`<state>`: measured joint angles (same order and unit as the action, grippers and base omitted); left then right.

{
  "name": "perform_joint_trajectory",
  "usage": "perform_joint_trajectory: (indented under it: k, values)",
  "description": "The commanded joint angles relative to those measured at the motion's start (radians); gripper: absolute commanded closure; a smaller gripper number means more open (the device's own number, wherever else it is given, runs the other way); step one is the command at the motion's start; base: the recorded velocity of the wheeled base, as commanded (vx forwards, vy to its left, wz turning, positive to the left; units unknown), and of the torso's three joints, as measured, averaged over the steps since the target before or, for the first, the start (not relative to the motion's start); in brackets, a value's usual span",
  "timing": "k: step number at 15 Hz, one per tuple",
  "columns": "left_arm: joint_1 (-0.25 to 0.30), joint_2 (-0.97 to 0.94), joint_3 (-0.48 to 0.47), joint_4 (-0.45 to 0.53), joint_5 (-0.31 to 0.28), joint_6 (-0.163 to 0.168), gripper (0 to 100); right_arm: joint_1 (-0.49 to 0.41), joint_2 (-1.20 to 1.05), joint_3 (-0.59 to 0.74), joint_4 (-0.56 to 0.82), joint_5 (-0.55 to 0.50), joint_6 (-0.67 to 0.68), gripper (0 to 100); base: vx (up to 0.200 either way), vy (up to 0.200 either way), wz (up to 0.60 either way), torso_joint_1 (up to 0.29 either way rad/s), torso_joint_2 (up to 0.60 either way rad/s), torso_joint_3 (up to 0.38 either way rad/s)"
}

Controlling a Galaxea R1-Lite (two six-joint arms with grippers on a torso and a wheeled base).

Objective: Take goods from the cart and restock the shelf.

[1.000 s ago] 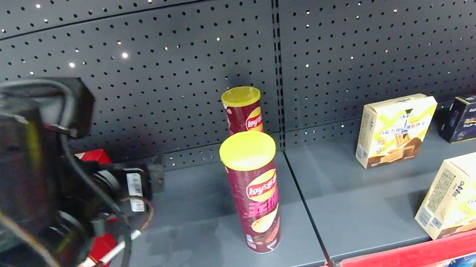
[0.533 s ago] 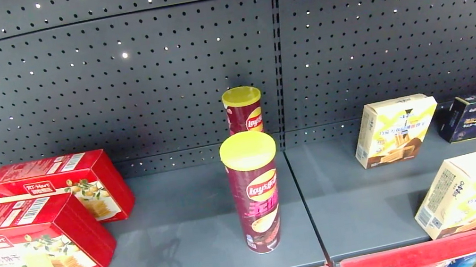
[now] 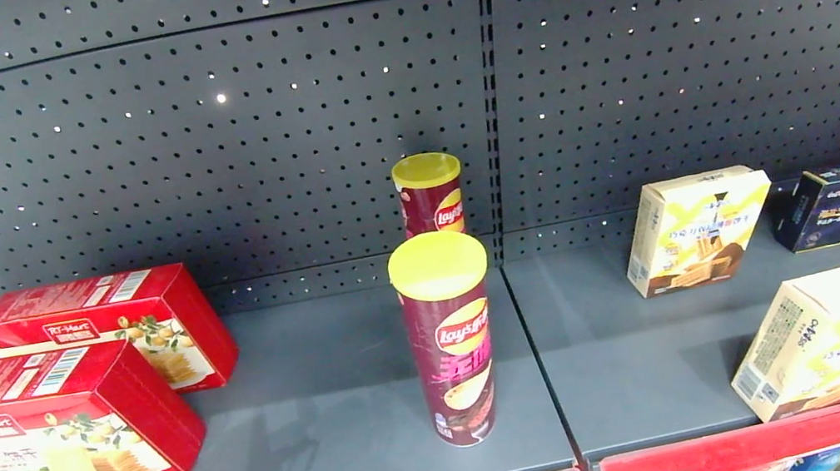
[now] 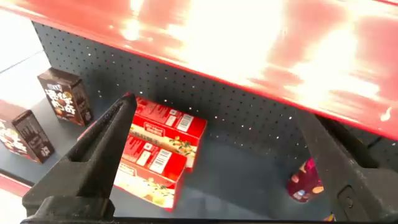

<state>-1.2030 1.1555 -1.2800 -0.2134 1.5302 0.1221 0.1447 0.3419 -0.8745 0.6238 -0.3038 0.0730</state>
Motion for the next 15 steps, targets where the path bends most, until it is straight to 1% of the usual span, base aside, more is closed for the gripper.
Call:
perform_joint_trajectory:
  k: [1, 3, 4, 5, 6, 7, 8, 9, 10, 11, 12, 13, 14, 15]
  values:
    - [-0.001, -0.008, 0.004, 0.003, 0.041, 0.005, 0, 0.001, -0.003, -0.001, 0.001, 0.000, 0.002, 0, 0.000, 0.000, 0.00, 0.000, 0.00, 0.000]
    - [-0.050, -0.059, 0.002, -0.001, 0.041, 0.011, 0, 0.001, -0.003, 0.000, -0.001, 0.000, 0.013, 0, 0.000, 0.000, 0.00, 0.000, 0.00, 0.000]
    - [-0.262, -0.099, -0.004, -0.021, 0.041, 0.017, 0, 0.001, -0.003, 0.000, -0.001, 0.000, 0.014, 0, 0.000, 0.000, 0.00, 0.000, 0.00, 0.000]
    - [-0.403, -0.131, 0.001, -0.032, 0.041, 0.021, 0, 0.001, -0.003, 0.000, -0.001, 0.000, 0.014, 0, 0.000, 0.000, 0.00, 0.000, 0.00, 0.000]
    - [-0.497, -0.177, 0.011, -0.018, 0.041, 0.040, 0, 0.001, -0.001, 0.000, -0.003, 0.000, 0.013, 0, 0.000, 0.000, 0.00, 0.000, 0.00, 0.000]
    - [-0.509, -0.208, 0.042, -0.023, 0.041, 0.044, 0, 0.001, 0.000, 0.000, -0.007, 0.000, 0.013, 0, 0.000, 0.000, 0.00, 0.000, 0.00, 0.000]
    - [-0.509, -0.238, 0.093, -0.020, 0.041, 0.054, 0, 0.001, 0.002, 0.000, -0.010, 0.000, 0.013, 0, 0.000, 0.000, 0.00, 0.000, 0.00, 0.000]
    - [-0.509, -0.250, 0.114, -0.017, -0.094, 0.059, 0, 0.001, 0.003, -0.003, -0.012, 0.000, 0.013, 0, 0.000, 0.000, 0.00, 0.000, 0.00, 0.000]
    - [-0.507, -0.250, 0.117, -0.018, -0.202, 0.085, 0, 0.001, 0.000, -0.005, -0.012, 0.000, 0.013, 0, 0.000, 0.000, 0.00, 0.000, 0.00, 0.000]
    - [-0.507, -0.252, 0.117, -0.021, -0.229, 0.139, 0, 0.001, -0.003, -0.005, -0.012, -0.001, 0.013, 0, 0.000, 0.000, 0.00, 0.000, 0.00, 0.000]
    - [-0.510, -0.254, 0.113, -0.027, -0.237, 0.191, 0, 0.001, -0.006, -0.005, -0.010, 0.000, 0.013, 0, 0.000, 0.000, 0.00, 0.000, 0.00, 0.000]
    - [-0.530, -0.257, 0.113, -0.030, -0.242, 0.244, 0, 0.003, -0.012, -0.005, -0.010, 0.000, 0.014, 0, 0.000, 0.000, 0.00, 0.000, 0.00, 0.000]
    - [-0.570, -0.261, 0.113, -0.041, -0.298, 0.283, 0, 0.003, -0.014, -0.005, -0.010, 0.000, 0.014, 0, 0.000, 0.000, 0.00, 0.000, 0.00, 0.000]
    - [-0.598, -0.273, 0.113, -0.054, -0.418, 0.323, 0, 0.003, -0.015, -0.005, -0.012, 0.002, 0.016, 0, 0.000, 0.000, 0.00, 0.000, 0.00, 0.000]
